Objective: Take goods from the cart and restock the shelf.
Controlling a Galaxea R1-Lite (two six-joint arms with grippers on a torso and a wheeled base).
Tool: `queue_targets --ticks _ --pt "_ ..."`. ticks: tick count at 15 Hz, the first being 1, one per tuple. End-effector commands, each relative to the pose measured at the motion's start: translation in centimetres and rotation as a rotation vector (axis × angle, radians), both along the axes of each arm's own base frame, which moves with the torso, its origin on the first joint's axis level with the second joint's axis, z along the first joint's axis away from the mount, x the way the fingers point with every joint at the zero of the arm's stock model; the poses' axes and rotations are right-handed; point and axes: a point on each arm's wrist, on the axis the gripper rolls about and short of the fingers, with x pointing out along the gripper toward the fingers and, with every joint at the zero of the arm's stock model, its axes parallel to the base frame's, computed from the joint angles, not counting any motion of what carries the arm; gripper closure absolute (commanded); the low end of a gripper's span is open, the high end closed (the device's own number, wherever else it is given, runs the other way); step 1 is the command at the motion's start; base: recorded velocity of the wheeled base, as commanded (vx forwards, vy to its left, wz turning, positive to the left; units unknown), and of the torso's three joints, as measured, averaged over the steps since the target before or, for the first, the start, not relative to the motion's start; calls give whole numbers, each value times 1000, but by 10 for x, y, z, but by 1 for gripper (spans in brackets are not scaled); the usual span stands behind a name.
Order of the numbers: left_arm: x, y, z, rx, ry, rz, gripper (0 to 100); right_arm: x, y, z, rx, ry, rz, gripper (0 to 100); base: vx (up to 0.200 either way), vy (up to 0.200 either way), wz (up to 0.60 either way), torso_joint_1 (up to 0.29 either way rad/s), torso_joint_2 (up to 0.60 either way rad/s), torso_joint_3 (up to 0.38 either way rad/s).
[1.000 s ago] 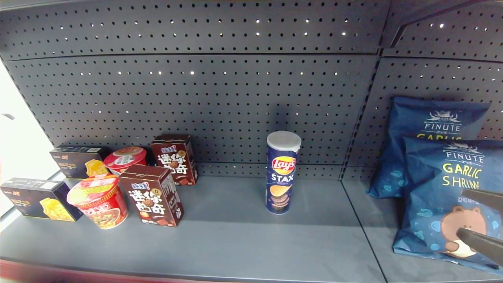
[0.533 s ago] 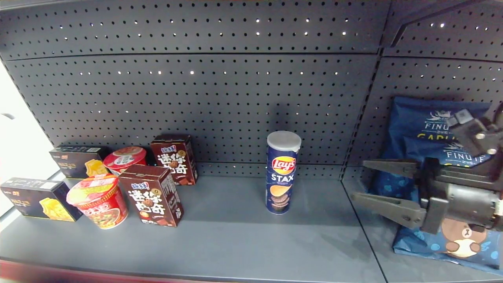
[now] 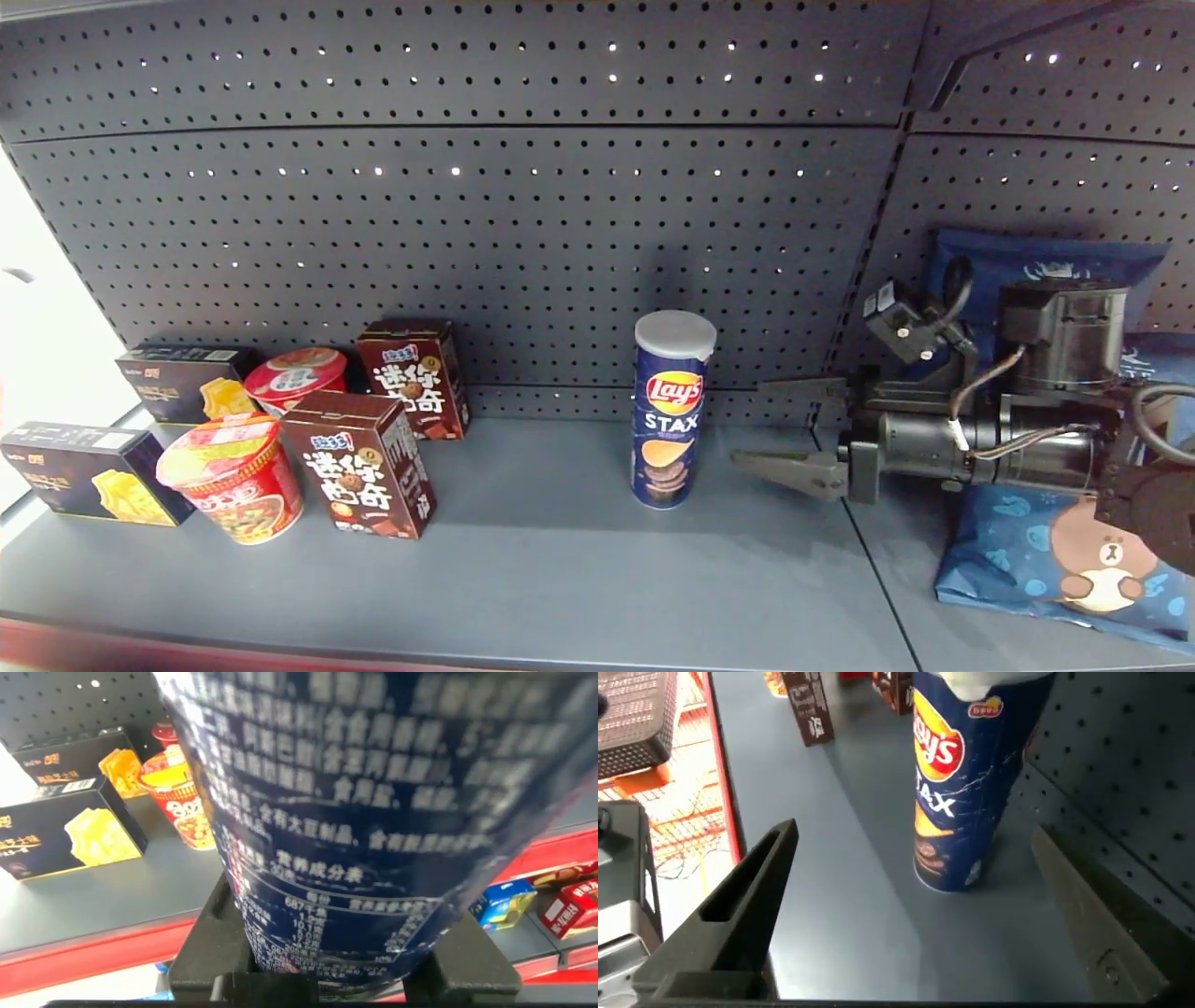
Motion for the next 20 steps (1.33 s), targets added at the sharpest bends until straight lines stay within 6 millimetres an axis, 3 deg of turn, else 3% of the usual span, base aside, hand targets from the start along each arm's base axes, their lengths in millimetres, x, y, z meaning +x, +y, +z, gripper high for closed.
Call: queue_targets --ticks 1,14,20 --pt "0 0 -1 1 3 0 100 14 6 -11 -10 27 7 0 0 0 0 0 0 0" --pt "1 0 -3 1 15 -20 100 66 34 -52 -11 51 117 0 0 0 0 0 0 0" --pt "1 0 -4 1 17 -20 100 94 57 -73 -13 59 143 0 0 0 0 0 0 0"
